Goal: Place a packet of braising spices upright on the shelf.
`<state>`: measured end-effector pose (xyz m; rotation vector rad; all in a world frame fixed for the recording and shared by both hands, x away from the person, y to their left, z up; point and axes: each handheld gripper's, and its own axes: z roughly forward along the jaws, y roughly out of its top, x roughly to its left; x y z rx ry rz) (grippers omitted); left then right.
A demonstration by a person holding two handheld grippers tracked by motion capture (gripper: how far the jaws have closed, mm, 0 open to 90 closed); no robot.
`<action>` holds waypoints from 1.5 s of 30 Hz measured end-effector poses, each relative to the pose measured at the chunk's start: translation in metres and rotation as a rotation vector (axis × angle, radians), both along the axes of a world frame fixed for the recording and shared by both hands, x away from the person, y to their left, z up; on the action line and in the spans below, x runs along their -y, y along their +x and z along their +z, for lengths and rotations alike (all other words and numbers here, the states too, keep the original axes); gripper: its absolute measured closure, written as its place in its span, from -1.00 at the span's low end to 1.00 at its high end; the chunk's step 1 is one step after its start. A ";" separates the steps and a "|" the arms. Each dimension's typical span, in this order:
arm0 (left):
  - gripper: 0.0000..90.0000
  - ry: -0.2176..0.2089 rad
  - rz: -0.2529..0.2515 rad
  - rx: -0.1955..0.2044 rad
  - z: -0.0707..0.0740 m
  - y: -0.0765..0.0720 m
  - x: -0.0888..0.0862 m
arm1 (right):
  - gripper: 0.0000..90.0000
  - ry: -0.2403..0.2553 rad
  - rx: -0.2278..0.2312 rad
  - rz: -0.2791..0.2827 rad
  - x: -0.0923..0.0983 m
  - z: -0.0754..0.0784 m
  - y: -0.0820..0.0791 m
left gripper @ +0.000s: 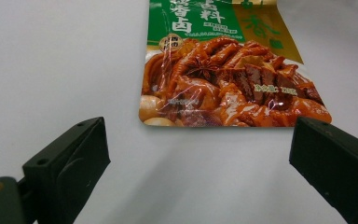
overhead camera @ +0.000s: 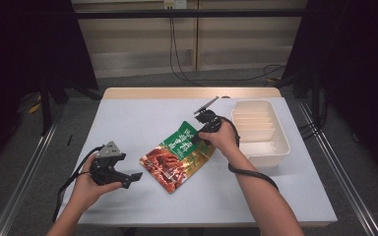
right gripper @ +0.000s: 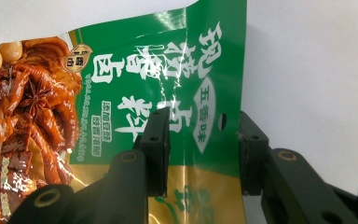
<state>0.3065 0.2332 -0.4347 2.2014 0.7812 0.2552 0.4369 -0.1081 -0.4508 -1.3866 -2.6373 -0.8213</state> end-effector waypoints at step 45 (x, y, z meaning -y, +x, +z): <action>-0.88 -0.022 0.012 0.006 -0.001 0.000 -0.002 | 1.00 -0.039 -0.130 0.033 -0.008 0.116 -0.003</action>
